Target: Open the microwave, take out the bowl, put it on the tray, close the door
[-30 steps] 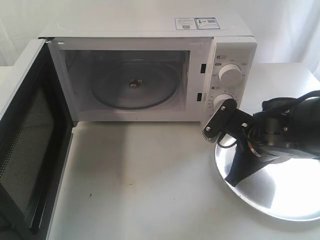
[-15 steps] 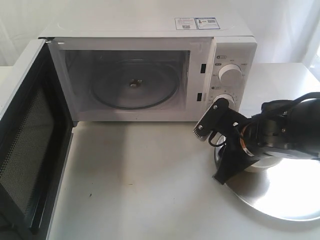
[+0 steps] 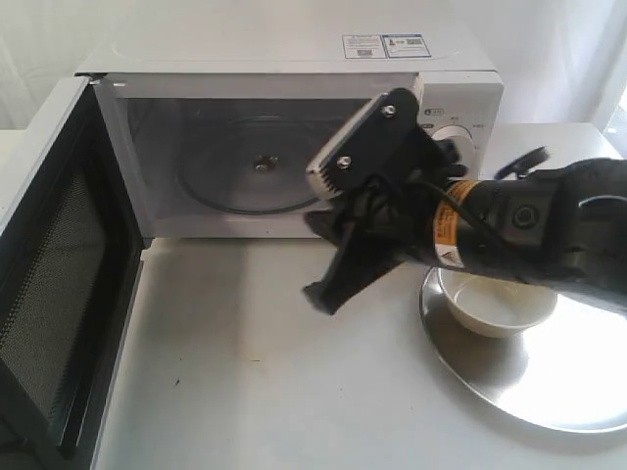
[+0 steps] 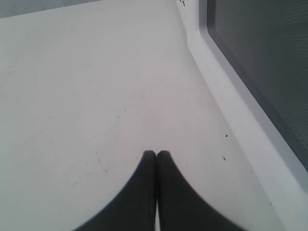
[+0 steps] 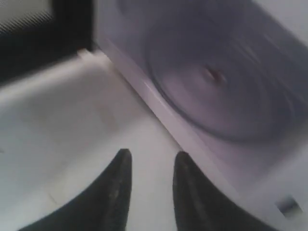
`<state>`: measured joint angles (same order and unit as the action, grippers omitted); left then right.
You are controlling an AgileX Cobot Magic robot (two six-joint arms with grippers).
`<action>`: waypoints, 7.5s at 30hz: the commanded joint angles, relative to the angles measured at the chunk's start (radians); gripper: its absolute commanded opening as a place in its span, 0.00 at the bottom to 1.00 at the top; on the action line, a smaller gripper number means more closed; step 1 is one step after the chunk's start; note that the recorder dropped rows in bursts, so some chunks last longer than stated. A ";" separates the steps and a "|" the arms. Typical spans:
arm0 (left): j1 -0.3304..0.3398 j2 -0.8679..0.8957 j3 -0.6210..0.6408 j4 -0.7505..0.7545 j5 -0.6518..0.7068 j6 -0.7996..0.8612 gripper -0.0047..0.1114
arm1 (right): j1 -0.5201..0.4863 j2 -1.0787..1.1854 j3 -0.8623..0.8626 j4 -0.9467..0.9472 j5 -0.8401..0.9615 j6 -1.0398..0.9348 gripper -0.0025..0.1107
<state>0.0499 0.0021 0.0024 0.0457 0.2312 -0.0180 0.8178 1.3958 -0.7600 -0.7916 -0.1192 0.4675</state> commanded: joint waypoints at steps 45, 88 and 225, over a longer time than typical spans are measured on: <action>-0.004 -0.002 -0.002 -0.007 0.001 -0.004 0.04 | 0.408 0.504 -0.899 -0.500 0.882 -0.521 0.02; -0.004 -0.002 -0.002 -0.007 0.001 -0.004 0.04 | 0.198 -0.609 0.286 -0.710 0.855 1.137 0.02; -0.004 -0.002 -0.002 -0.007 0.001 -0.004 0.04 | -0.500 -1.396 0.760 0.745 0.456 -0.467 0.02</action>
<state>0.0499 0.0021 0.0024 0.0457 0.2312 -0.0180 0.3232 0.0064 -0.0053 -0.0455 0.3369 -0.0119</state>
